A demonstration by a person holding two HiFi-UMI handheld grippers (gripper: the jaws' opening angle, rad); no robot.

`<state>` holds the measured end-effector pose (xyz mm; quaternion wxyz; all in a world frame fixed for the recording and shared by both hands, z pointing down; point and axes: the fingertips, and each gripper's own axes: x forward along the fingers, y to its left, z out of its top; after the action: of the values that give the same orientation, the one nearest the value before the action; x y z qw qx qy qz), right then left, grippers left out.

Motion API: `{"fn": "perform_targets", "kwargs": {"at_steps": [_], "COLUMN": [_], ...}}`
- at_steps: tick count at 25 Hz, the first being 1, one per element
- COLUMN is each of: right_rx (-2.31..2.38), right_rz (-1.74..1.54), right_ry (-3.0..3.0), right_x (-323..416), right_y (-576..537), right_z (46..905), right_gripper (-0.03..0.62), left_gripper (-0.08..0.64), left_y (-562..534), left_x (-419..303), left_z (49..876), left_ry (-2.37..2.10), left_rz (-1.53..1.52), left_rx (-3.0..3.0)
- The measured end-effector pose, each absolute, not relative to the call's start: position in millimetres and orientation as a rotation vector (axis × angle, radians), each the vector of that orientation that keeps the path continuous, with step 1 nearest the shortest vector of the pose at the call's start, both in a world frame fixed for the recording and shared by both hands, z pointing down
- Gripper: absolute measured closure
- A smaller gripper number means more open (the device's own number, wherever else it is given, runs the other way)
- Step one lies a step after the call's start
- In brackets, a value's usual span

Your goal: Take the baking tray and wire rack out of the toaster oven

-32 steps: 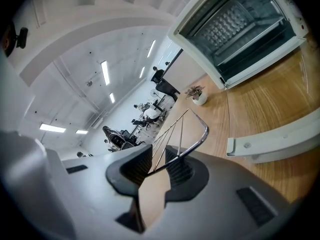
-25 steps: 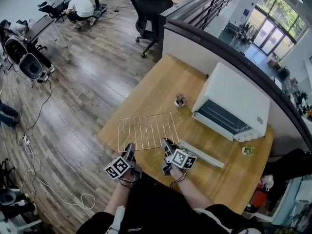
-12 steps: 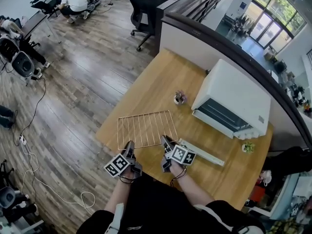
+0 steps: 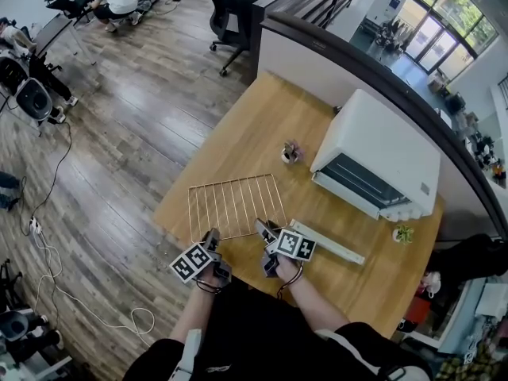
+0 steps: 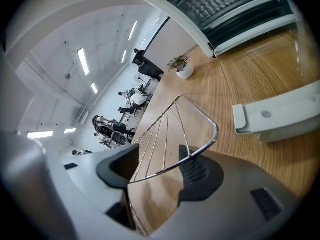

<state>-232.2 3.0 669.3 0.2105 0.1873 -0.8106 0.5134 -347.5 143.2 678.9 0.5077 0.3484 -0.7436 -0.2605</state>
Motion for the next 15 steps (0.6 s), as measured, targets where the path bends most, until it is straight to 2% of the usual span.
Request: {"fn": "perform_targets", "kwargs": {"at_steps": [2,5,15], "right_rx": [0.499,0.474,0.461], "right_rz": [1.424,1.417,1.432], "right_ry": [-2.248,-2.223,-2.076], "right_x": [-231.7,-230.0,-213.7], "right_y": [4.9,9.4,31.1], "right_z": [671.2,673.5,687.9], "right_gripper": [0.321,0.267,0.250], "left_gripper": [0.439,0.426,0.386], "left_y": [143.7,146.7,162.4], "left_x": [-342.8,-338.9,-326.4], "left_z": [683.4,687.0,700.0], "left_ry": [-1.781,-1.770,-1.724], "left_rz": [-0.611,-0.592,-0.572], "left_rx": [0.832,0.818,0.717]}}
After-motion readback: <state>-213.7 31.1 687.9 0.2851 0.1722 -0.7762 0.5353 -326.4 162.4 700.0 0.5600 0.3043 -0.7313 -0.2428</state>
